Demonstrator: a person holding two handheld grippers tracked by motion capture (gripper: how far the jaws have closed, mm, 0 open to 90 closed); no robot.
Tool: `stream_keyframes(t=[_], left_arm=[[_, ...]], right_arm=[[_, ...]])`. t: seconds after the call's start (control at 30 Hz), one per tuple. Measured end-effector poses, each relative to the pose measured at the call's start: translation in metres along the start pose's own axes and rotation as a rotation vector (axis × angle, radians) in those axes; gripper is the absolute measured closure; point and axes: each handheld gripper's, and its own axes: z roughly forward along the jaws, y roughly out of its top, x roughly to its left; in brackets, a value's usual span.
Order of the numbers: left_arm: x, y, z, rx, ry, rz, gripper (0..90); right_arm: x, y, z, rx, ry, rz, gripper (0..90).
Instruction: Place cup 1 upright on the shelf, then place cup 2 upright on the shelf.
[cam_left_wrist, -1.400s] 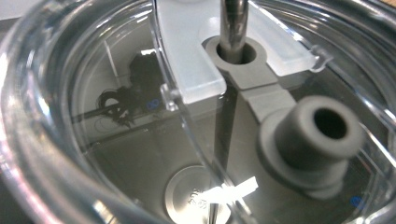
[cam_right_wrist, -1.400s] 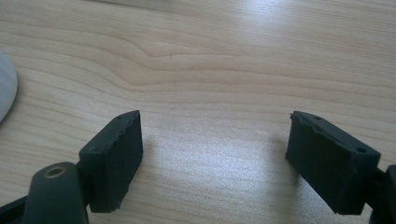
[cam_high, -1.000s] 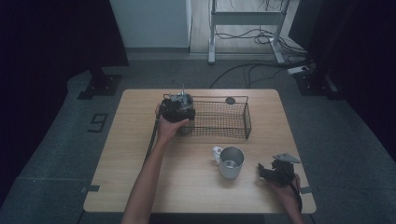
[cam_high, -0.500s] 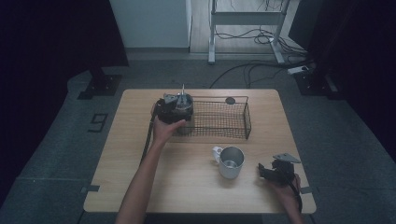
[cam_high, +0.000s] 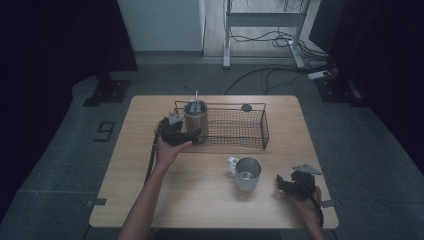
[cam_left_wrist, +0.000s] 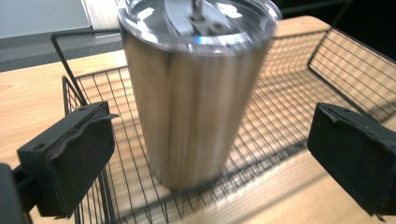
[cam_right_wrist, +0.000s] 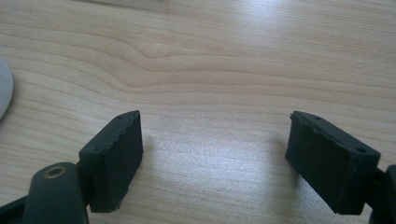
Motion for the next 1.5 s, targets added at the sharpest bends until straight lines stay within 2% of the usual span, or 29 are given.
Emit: stream_keyframes(t=[0.2,0.53,0.8,1.2,1.5], left_arm=[[-0.006,-0.015,-0.017,-0.002,-0.019,0.010,2.3],[-0.006,-0.041,-0.039,0.008,-0.040,0.006,3.4],[-0.010,-0.064,-0.054,0.018,-0.015,0.013,5.1],[-0.017,-0.101,-0.065,0.057,-0.007,0.025,6.8],[-0.015,-0.119,-0.064,0.094,0.000,0.032,7.1]], right_arm=[[0.000,0.000,0.000,0.000,0.000,-0.001,18.5],[0.000,0.000,0.000,0.000,0.000,0.000,18.5],[0.000,0.000,0.000,0.000,-0.002,-0.001,18.5],[0.000,0.000,0.000,-0.001,0.002,-0.001,18.8],[0.000,0.000,0.000,-0.001,0.001,-0.001,18.7]])
